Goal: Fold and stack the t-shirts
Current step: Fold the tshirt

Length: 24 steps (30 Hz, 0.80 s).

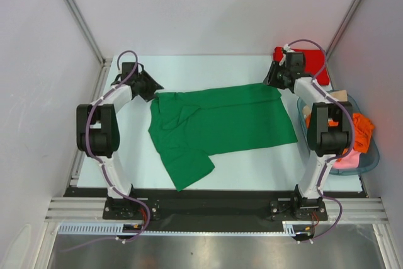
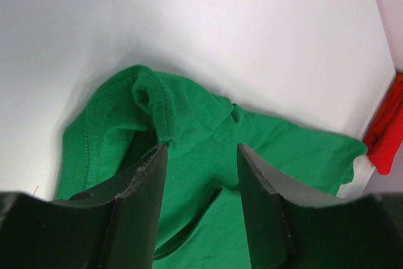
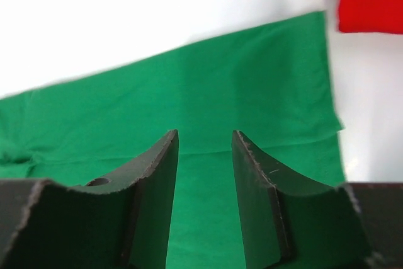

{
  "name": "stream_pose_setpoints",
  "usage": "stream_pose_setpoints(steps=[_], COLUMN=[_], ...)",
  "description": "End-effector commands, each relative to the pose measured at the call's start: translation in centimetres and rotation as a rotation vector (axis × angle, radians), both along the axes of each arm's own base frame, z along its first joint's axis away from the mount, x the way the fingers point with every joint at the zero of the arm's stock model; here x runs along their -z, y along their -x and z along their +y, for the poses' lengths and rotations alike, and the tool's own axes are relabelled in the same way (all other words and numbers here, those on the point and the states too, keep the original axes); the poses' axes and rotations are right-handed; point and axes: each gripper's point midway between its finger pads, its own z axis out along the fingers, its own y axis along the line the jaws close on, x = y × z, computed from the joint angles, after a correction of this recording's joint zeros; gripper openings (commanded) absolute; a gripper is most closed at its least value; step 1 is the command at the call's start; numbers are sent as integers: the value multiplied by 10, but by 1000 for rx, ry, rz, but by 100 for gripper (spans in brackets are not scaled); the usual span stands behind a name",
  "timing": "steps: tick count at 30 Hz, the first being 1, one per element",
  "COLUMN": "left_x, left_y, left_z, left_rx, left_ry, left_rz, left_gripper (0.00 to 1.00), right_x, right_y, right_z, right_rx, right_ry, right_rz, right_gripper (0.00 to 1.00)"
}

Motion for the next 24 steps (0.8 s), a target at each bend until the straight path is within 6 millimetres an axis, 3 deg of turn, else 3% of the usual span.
stream_pose_setpoints(steps=[1,9,14,18,24], left_x=[-8,8,22,36,43], left_y=[-17,-25,-27,-33,-39], left_z=[0,13,25,24,20], left_rx=[-37,-61,-95,-77,-67], left_ry=[46,55,42,69,90], left_rz=[-25,-16,7,19,9], left_gripper=[53,53,54,52,44], right_x=[4,-1,12,20,29], right_y=[-14,-41,-55,-67,-78], right_z=[-16,-16,-14,-16,-15], right_rx=[15,7,16,31,52], right_ry=[-7,-27,-43,-45,-65], right_rz=[-31,-59,-47,-54,-58], right_gripper=[45,45,43,41,40])
